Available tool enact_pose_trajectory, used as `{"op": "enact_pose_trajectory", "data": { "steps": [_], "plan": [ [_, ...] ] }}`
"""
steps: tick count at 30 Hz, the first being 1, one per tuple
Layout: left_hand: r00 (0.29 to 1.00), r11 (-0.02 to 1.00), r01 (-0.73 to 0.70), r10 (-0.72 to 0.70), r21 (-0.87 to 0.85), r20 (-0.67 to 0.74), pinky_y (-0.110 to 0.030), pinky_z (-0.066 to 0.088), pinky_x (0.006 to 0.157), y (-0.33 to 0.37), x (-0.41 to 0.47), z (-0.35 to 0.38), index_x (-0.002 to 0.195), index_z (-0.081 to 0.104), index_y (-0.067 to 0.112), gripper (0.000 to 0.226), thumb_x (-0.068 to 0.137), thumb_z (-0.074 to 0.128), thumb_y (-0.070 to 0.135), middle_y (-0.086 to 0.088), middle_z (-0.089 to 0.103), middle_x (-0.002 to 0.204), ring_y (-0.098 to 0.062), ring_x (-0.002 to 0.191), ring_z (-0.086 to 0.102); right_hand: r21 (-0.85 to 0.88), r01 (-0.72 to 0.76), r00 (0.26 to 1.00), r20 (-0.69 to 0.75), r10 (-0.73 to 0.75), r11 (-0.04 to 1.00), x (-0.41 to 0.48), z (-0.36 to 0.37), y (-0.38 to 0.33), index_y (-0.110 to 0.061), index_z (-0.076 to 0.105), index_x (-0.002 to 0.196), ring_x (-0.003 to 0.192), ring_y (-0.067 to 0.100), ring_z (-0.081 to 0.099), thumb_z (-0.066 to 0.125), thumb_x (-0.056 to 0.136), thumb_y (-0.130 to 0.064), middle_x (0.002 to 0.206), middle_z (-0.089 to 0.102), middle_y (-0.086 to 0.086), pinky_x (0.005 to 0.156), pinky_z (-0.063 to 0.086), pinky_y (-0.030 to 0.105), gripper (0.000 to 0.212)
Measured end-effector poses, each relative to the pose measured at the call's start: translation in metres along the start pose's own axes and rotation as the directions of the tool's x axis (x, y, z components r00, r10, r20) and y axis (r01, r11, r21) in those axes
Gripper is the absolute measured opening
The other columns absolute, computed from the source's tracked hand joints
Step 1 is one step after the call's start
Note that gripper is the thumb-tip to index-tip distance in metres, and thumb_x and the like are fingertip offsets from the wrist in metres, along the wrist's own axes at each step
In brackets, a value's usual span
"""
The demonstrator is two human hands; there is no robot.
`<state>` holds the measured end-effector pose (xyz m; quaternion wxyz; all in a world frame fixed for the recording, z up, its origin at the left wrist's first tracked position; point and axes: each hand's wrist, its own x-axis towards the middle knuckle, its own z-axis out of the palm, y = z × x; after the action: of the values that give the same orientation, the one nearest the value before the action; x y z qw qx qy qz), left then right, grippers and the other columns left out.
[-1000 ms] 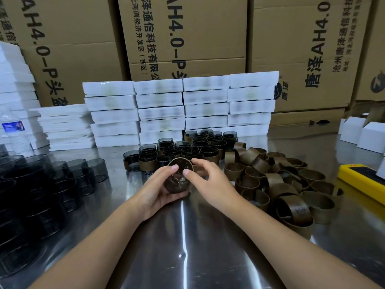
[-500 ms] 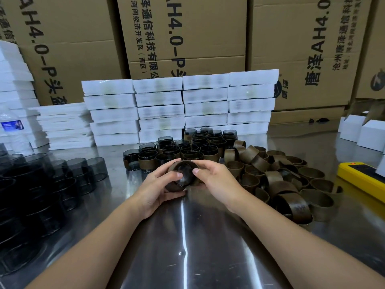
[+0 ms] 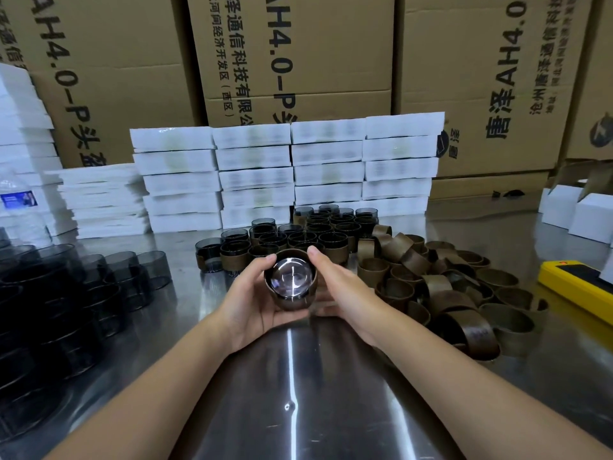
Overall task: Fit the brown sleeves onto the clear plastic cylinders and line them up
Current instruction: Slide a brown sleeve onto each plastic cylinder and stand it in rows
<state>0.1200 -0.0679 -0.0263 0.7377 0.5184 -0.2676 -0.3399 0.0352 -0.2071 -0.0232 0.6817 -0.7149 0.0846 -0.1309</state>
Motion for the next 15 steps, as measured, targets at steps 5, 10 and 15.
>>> {"op": "enact_pose_trajectory", "data": {
  "steps": [5,10,15],
  "plan": [
    [0.997,0.999,0.008,-0.005,0.035,-0.079,-0.034,0.06,0.063,-0.002,0.001,0.004,0.088,0.079,0.023,0.042,0.072,0.06,0.057,-0.009,0.075,0.1,-0.026,0.088,0.073,0.009,-0.016,0.996,0.093,0.015,1.0,-0.002,0.003,-0.001,-0.026,0.07,0.093,0.062,0.009,0.066,0.046,0.082,-0.069,0.073,0.072,-0.005,0.064,0.055,0.027,0.051],
    [0.985,0.994,-0.01,0.029,0.108,-0.167,-0.025,0.055,0.05,-0.004,0.003,0.011,0.089,0.079,0.028,0.053,0.068,0.055,0.071,-0.005,0.075,0.094,-0.017,0.077,0.072,-0.028,-0.005,1.0,0.021,0.006,1.0,-0.001,0.001,-0.001,-0.023,0.067,0.087,0.054,0.005,0.063,0.045,0.078,-0.074,0.059,0.067,-0.011,0.056,0.054,0.026,0.056],
    [0.969,0.991,-0.062,0.088,0.117,-0.232,-0.023,0.054,0.048,-0.006,0.005,0.014,0.081,0.079,0.029,0.049,0.087,0.046,0.064,-0.006,0.076,0.089,-0.015,0.071,0.073,-0.042,0.007,0.996,-0.09,-0.011,0.999,0.0,0.005,0.001,-0.025,0.065,0.097,0.058,0.01,0.064,0.038,0.087,-0.068,0.066,0.067,-0.011,0.057,0.053,0.028,0.052]
  ]
}}
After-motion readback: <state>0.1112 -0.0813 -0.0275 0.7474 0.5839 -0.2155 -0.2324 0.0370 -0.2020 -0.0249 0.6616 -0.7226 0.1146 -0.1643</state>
